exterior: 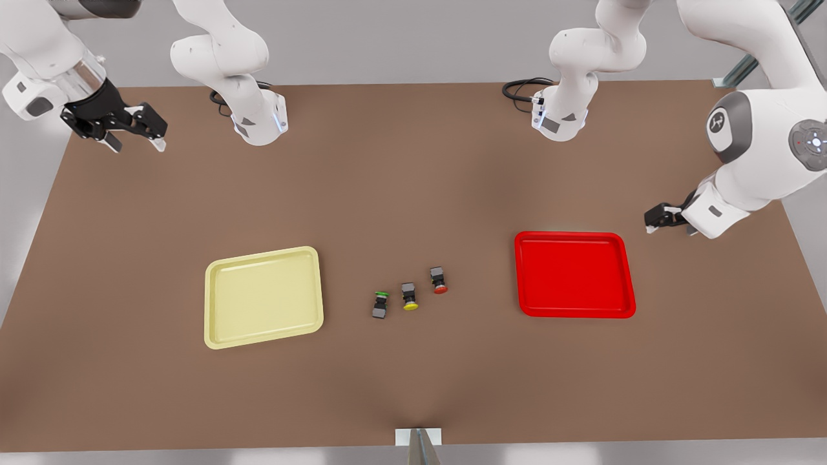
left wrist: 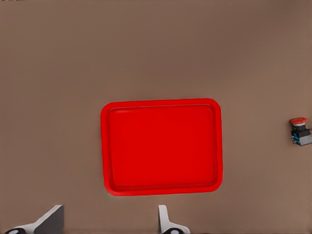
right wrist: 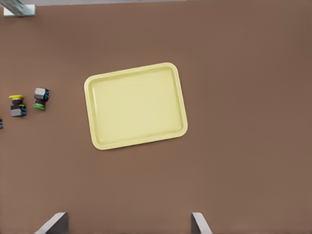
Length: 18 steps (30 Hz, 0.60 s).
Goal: Place the switches on the corresponding trays according to their colors
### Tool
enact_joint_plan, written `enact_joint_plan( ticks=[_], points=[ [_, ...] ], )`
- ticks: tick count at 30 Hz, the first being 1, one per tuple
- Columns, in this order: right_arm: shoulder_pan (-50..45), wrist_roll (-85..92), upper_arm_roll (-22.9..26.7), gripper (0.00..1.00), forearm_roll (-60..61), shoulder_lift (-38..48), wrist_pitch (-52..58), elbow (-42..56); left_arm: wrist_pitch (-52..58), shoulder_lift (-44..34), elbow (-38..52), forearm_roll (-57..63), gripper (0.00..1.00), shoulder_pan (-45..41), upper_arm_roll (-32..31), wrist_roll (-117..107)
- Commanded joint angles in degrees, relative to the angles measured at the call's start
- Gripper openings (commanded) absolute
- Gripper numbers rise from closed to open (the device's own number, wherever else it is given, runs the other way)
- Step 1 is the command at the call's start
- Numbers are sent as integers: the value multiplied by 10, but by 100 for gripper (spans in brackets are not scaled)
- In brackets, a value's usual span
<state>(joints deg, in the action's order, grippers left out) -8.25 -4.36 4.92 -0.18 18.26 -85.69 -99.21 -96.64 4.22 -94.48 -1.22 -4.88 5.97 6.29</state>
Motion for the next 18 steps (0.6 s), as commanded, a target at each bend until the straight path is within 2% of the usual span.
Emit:
enact_joint_plan(
  ticks=[1,7,10,13,17,18],
  points=[
    [0,1,0,100,0,0,0,0,0,0,0,-1,100,5,0,0],
    [0,1,-1,100,7,0,3,0,-10,0,-14,5,100,1,-8,7],
    [0,1,0,100,6,-1,2,0,-13,1,-29,-1,100,1,-42,-18],
    [0,1,0,100,6,-1,2,0,-94,6,-88,-1,100,1,-135,-144],
    [0,6,-8,100,7,-2,0,2,-164,83,-84,14,100,-3,-237,-328],
    [0,8,-8,100,6,-2,1,1,-188,119,-79,59,100,-31,-251,-409]
  ],
)
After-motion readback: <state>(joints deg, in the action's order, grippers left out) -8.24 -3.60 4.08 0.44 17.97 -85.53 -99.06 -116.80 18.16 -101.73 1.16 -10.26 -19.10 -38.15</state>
